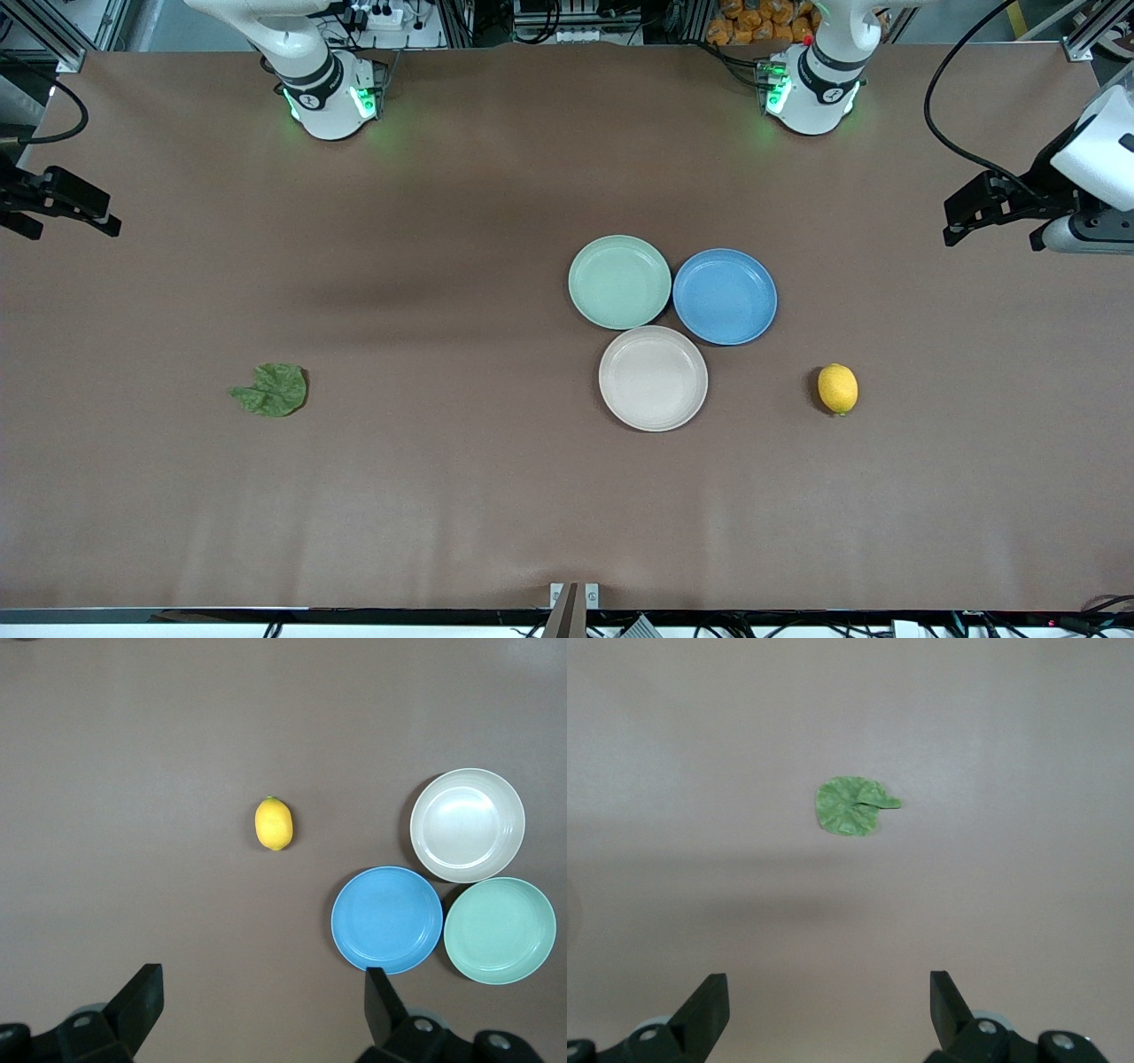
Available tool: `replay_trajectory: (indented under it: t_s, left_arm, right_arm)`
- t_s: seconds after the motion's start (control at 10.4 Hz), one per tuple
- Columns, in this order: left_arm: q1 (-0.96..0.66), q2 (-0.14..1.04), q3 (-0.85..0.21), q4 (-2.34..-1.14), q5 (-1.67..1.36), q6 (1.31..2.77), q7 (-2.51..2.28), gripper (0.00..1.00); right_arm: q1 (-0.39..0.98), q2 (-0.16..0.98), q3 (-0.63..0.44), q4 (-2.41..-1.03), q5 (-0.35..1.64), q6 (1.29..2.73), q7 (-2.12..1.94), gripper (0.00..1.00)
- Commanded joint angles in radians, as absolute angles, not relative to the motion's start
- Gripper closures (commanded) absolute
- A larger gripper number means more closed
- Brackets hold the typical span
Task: Place lemon and lettuce in plates
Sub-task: 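Move the right gripper toward the lettuce while the left gripper approaches the lemon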
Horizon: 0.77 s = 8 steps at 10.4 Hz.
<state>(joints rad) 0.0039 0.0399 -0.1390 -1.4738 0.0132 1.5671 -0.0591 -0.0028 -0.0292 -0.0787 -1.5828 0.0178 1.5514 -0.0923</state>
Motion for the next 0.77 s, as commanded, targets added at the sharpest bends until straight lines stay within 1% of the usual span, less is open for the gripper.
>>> replay_trajectory:
  t_s: [0.0, 0.39, 0.67]
  left_arm:
    - [0.008, 0.035, -0.143, -1.468, 0.032, 1.551, -0.023, 0.0]
    - [0.011, 0.06, -0.14, -1.463, 0.026, 1.551, -0.011, 0.0]
    - [0.005, 0.171, -0.135, -1.46, 0.018, 1.575, -0.026, 0.0]
  right_arm:
    - [-0.006, -0.043, -0.072, -1.591, -0.002, 1.537, -0.08, 0.0]
    - [0.008, -0.049, -0.077, -1.594, -0.003, 1.517, -0.08, 0.0]
    - [-0.006, -0.044, -0.077, -1.615, -0.003, 1.512, -0.08, 0.0]
